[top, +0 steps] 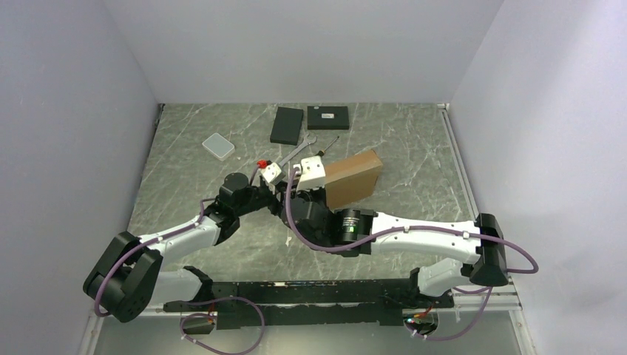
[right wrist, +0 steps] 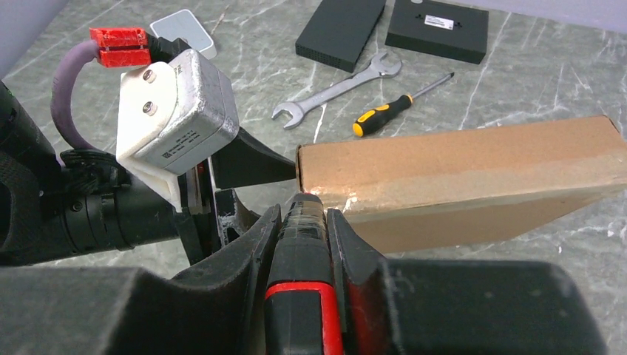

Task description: Unpack the express box

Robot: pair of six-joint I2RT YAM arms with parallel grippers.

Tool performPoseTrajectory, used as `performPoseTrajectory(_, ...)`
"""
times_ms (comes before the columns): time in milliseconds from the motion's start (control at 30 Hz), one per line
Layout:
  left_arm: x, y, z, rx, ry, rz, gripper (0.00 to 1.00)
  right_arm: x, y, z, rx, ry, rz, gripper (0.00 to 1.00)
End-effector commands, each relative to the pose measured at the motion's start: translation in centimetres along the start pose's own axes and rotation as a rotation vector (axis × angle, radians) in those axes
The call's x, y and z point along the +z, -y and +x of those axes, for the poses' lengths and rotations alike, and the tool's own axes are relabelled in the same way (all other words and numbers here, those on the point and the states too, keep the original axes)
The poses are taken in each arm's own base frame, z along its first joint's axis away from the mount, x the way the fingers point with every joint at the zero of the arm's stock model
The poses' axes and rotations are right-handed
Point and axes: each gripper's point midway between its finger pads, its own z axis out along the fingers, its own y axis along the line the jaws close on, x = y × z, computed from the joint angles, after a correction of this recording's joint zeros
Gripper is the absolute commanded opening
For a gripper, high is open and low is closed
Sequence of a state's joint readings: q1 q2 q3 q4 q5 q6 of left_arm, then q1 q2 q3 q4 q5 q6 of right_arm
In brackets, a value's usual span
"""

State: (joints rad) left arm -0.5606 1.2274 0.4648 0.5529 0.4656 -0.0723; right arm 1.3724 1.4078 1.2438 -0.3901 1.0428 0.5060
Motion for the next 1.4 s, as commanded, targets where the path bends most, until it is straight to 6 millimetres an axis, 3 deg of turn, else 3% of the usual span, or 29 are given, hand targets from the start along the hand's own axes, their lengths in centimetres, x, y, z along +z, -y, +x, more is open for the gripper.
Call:
performPoseTrajectory(0, -0.2, -1.0, -3.0, 0.021, 0.096, -0.052, 0.00, -0.1, 1.5, 1.8, -0.086, -0.016, 0.039, 0.00)
performPoseTrajectory(200, -0.3, -1.1, -3.1, 0.023, 0.098, -0.055, 0.00, 0.2, 1.8, 3.8, -0.092, -0.025, 0.038, 0.00)
performPoseTrajectory(800, -0.2, -1.1, -2.9, 0.026, 0.091, -0.054, 0.00, -0.6, 2.6, 4.3, -0.072, 0.069, 0.021, 0.00)
performPoseTrajectory(1367, -0.1, -0.9, -2.9, 0.056, 0.075, -0.037, 0.00, -0.2, 2.4, -8.5, -0.020, 0.216, 0.051, 0.00)
